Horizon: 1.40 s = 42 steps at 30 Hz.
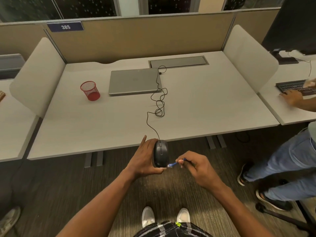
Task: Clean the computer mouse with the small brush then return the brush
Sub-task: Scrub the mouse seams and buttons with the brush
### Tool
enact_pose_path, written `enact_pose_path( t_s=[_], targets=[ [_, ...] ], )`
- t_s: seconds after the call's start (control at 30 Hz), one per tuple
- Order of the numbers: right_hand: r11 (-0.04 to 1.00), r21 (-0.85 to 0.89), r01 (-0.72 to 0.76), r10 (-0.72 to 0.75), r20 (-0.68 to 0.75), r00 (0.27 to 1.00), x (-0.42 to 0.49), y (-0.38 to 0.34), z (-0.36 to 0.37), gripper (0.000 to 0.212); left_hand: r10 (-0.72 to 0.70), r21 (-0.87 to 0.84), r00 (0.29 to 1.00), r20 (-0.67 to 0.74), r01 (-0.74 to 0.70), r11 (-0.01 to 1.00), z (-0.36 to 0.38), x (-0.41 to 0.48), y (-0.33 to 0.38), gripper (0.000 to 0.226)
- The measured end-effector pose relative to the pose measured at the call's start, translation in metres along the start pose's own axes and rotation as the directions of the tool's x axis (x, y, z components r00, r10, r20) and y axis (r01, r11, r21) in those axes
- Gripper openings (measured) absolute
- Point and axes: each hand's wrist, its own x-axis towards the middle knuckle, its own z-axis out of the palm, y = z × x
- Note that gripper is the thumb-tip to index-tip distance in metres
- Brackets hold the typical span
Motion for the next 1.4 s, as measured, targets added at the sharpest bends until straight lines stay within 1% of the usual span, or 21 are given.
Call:
enact_pose_path(
  t_s=[0.03, 0.07, 0.2, 0.27, 0.33, 0.47, 0.53, 0.57, 0.63, 0.7, 0.8, 0.9, 0.97, 1.03, 1.1, 1.2, 1.33, 1.4],
  targets=[
    [1.000, -0.009, -0.004, 0.004, 0.031, 1.000, -0.002, 0.001, 0.000, 0.025, -0.007, -0.010, 1.000, 0.001, 0.007, 1.000, 0.000, 0.000, 0.000, 0.119],
    [1.000, -0.003, -0.004, 0.004, 0.026, 1.000, -0.003, 0.001, -0.001, 0.025, -0.011, -0.014, 1.000, 0.002, 0.011, 1.000, 0.000, -0.001, 0.000, 0.119],
    [0.999, 0.032, 0.036, -0.030, -0.156, 0.987, 0.007, -0.002, -0.003, 0.024, 0.021, 0.019, 1.000, 0.015, -0.022, 1.000, 0.000, -0.002, 0.001, 0.116],
    [0.999, 0.026, 0.042, -0.036, -0.209, 0.977, 0.015, -0.005, -0.002, 0.023, 0.037, 0.026, 0.999, 0.022, -0.038, 0.999, 0.001, -0.001, 0.002, 0.114],
    [0.999, 0.012, 0.033, -0.029, -0.229, 0.973, 0.023, -0.008, 0.000, 0.022, 0.048, 0.033, 0.998, 0.030, -0.049, 0.998, 0.002, -0.001, 0.005, 0.114],
    [0.999, -0.028, 0.025, -0.030, -0.167, 0.986, 0.029, -0.008, 0.005, 0.021, 0.054, 0.028, 0.998, 0.038, -0.055, 0.998, 0.006, 0.002, 0.007, 0.114],
    [0.999, -0.033, 0.021, -0.025, -0.122, 0.992, 0.027, -0.008, 0.006, 0.014, 0.047, 0.035, 0.998, 0.047, -0.049, 0.998, 0.006, 0.001, 0.007, 0.116],
    [1.000, -0.026, 0.007, -0.010, -0.102, 0.995, 0.026, -0.009, 0.006, 0.011, 0.043, 0.036, 0.998, 0.049, -0.045, 0.998, 0.006, 0.000, 0.006, 0.116],
    [0.999, 0.021, -0.028, 0.029, -0.074, 0.997, 0.025, -0.013, 0.006, 0.013, 0.035, 0.037, 0.998, 0.047, -0.037, 0.999, 0.006, -0.002, 0.006, 0.117],
    [0.997, 0.061, -0.044, 0.048, -0.067, 0.997, 0.025, -0.017, 0.007, 0.014, 0.035, 0.043, 0.998, 0.053, -0.037, 0.998, 0.006, -0.004, 0.006, 0.116],
    [0.997, 0.033, -0.064, 0.066, -0.056, 0.996, 0.028, -0.017, 0.010, 0.014, 0.045, 0.049, 0.997, 0.064, -0.049, 0.998, 0.008, -0.005, 0.008, 0.116],
    [0.997, 0.008, -0.083, 0.083, -0.120, 0.989, 0.031, -0.016, 0.013, 0.014, 0.054, 0.046, 0.997, 0.062, -0.057, 0.997, 0.009, -0.004, 0.010, 0.113],
    [0.999, -0.011, -0.050, 0.047, -0.176, 0.983, 0.031, -0.019, 0.012, 0.011, 0.059, 0.033, 0.997, 0.054, -0.061, 0.998, 0.008, -0.004, 0.011, 0.112],
    [0.999, -0.046, 0.002, -0.011, -0.199, 0.980, 0.031, -0.021, 0.012, 0.017, 0.067, 0.014, 0.997, 0.049, -0.068, 0.998, 0.007, -0.005, 0.012, 0.110],
    [0.997, -0.074, 0.033, -0.045, -0.165, 0.985, 0.029, -0.020, 0.014, 0.022, 0.076, 0.011, 0.996, 0.048, -0.076, 0.997, 0.006, -0.005, 0.013, 0.110],
    [0.993, -0.106, 0.043, -0.050, -0.066, 0.997, 0.022, -0.017, 0.020, 0.022, 0.066, 0.034, 0.996, 0.056, -0.068, 0.997, 0.006, -0.005, 0.011, 0.112],
    [0.996, -0.046, 0.073, -0.073, 0.014, 0.997, 0.013, -0.018, 0.018, 0.016, 0.056, 0.060, 0.996, 0.068, -0.060, 0.996, 0.007, -0.006, 0.004, 0.117],
    [0.996, -0.030, 0.080, -0.080, 0.011, 0.997, 0.013, -0.020, 0.016, 0.015, 0.048, 0.050, 0.997, 0.067, -0.051, 0.997, 0.006, -0.008, 0.002, 0.117]
  ],
)
